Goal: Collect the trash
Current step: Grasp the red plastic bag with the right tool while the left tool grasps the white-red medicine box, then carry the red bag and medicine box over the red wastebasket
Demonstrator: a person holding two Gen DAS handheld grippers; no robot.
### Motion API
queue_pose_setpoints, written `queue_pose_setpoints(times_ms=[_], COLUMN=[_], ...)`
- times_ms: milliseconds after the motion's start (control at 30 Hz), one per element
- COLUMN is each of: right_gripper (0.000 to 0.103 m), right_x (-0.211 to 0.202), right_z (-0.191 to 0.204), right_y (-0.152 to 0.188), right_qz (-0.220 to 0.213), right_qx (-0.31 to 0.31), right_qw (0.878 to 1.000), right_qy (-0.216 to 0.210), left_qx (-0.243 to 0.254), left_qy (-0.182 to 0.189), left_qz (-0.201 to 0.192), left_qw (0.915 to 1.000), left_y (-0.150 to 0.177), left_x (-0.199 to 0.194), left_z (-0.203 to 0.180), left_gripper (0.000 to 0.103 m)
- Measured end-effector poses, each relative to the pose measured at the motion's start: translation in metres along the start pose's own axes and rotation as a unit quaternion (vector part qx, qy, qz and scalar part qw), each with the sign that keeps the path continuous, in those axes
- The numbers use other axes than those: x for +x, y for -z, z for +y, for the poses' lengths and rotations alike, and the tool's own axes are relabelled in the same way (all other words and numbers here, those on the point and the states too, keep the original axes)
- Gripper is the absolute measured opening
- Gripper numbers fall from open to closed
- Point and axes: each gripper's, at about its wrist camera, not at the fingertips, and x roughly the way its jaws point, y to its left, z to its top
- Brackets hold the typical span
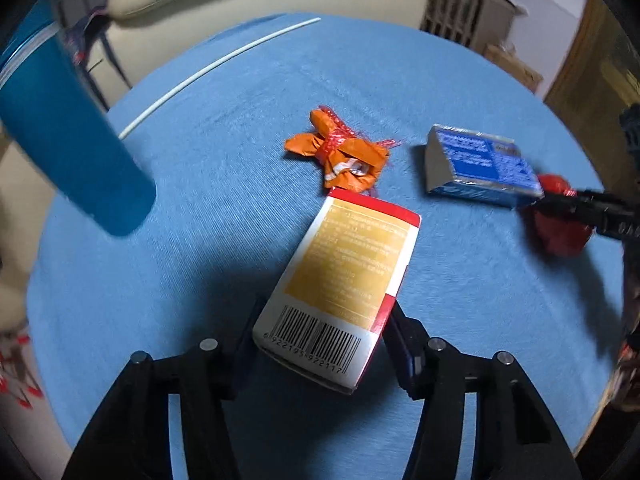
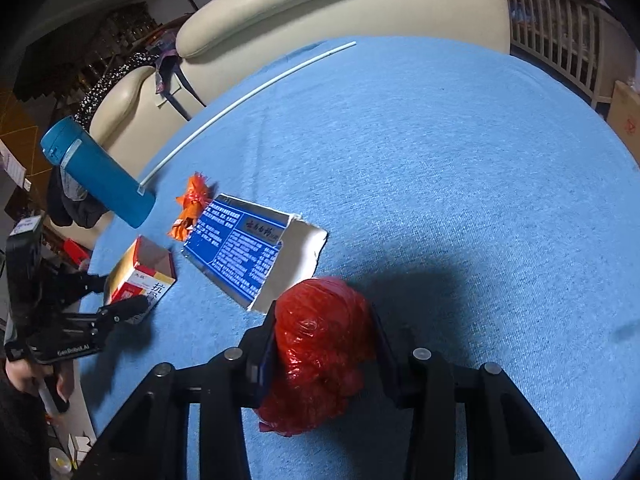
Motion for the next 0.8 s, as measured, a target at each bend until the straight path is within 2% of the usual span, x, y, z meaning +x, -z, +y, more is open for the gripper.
queue_pose_setpoints(times_ms=[67, 300, 400, 567, 800], right_gripper=[0.043, 0.043, 0.043, 0.043, 0.043], right_x=[-0.004, -0.029, -0.044, -0.066, -0.089], right_z=[0.001, 0.003, 0.003, 0.003, 0.005], right_y=[0.003, 0.027, 0.041, 0.063, 0.089], right_qz=[-0.002, -0.015, -0.023, -0.032, -0.043], right_qx=[0.001, 0.007, 0.012, 0.012, 0.012], right_qw=[1.0, 1.0, 1.0, 0.999, 0.999], right_qy=[-0.001, -0.006, -0.009, -0.011, -0.016], left_qx=[-0.022, -0.107, -0.118, -0.15, -0.164], left_qy=[-0.011, -0.009, -0.02, -0.036, -0.057], left_qz=[-0.012, -0.054, -0.07, -0.079, -0.088], left_qw=[0.9996, 0.9928, 0.9903, 0.9848, 0.9808], left_y=[0.009, 0.049, 0.066, 0.074, 0.088], left_x=[-0.008, -0.046, -0.06, -0.074, -0.085], left_z=[-0.005, -0.035, -0.055, -0.069, -0.09], left_gripper=[0.058, 0.058, 0.058, 0.058, 0.058])
